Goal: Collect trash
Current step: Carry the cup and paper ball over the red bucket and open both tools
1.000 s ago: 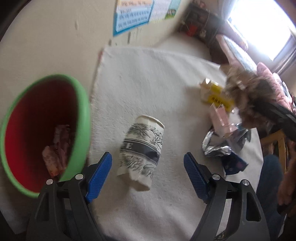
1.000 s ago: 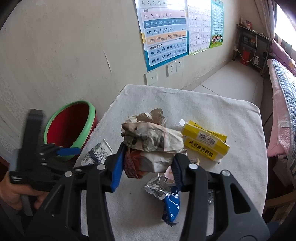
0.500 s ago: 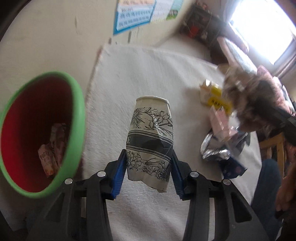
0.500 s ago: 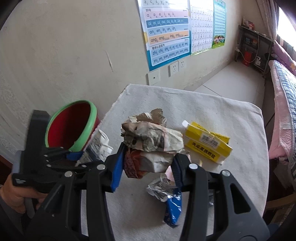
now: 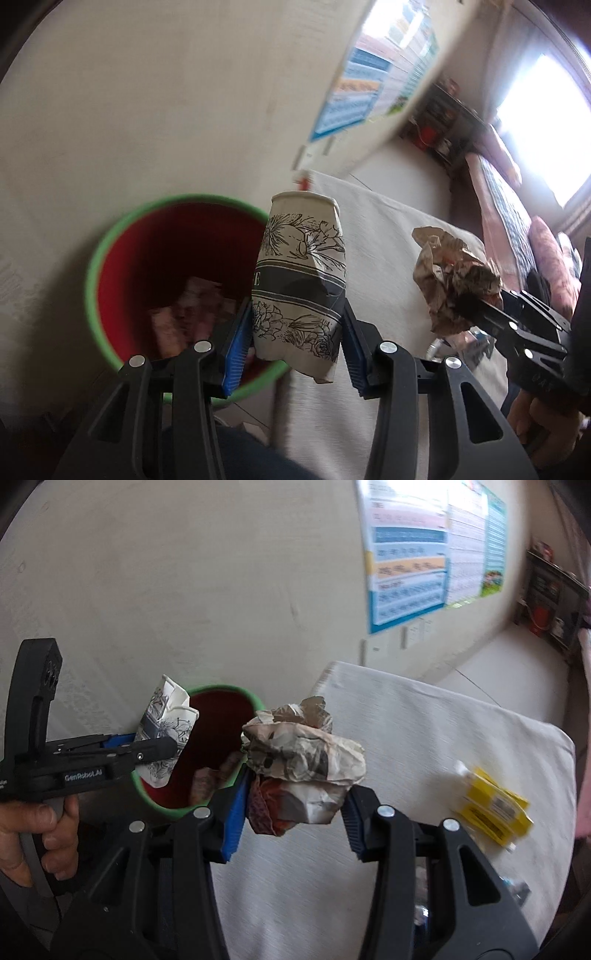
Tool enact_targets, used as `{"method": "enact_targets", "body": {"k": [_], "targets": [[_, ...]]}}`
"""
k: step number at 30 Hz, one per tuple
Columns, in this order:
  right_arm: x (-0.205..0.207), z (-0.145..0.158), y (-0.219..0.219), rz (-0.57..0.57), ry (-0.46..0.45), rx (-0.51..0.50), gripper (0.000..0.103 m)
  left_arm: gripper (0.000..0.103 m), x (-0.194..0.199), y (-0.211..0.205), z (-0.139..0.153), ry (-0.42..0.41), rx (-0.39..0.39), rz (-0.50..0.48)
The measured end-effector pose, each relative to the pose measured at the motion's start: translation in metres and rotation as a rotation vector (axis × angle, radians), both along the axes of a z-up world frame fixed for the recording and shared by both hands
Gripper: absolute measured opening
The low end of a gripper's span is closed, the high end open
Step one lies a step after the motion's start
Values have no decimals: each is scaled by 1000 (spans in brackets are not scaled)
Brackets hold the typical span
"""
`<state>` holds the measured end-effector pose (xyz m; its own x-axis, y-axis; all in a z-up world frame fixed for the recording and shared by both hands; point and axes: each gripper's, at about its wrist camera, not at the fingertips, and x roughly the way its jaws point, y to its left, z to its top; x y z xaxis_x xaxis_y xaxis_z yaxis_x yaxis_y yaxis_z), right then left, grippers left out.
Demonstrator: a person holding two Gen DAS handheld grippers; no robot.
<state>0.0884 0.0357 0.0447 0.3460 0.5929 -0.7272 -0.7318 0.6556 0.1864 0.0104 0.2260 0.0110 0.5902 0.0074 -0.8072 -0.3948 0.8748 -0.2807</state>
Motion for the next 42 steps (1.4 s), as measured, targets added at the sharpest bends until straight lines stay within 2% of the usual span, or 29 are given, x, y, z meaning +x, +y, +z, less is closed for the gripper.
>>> {"method": "enact_targets", "body": {"k": [9, 13, 16, 17, 18, 19, 21, 26, 32, 36, 42], "targets": [[-10, -5, 81, 119, 22, 19, 44, 43, -36, 63, -10, -64, -119, 118], [-12, -12, 111, 154, 39, 12, 45, 43, -42, 78, -19, -61, -129, 159], [-15, -17, 126, 185, 57, 3, 51, 46, -44, 84, -23, -60, -137, 176], [-16, -20, 131, 195, 65, -7, 59, 53, -45, 87, -24, -61, -140, 184], [-13, -23, 133, 194, 64, -13, 69, 75, -47, 89, -24, -66, -140, 197], [-14, -24, 134, 192, 63, -17, 73, 87, -47, 91, -23, -81, -137, 214], [-16, -26, 131, 186, 58, -32, 87, 89, -52, 94, -21, -103, -135, 236], [-18, -30, 111, 161, 47, -68, 98, 93, -56, 93, -26, -94, -165, 265], [-21, -26, 68, 113, 49, -70, 98, 95, -47, 65, -17, -96, -138, 230], [-22, -22, 31, 73, 48, -62, 98, 95, -36, 34, -13, -92, -113, 162], [-22, -16, -31, 5, 29, -68, 98, 95, -14, -23, -13, -77, -125, 56]]}}
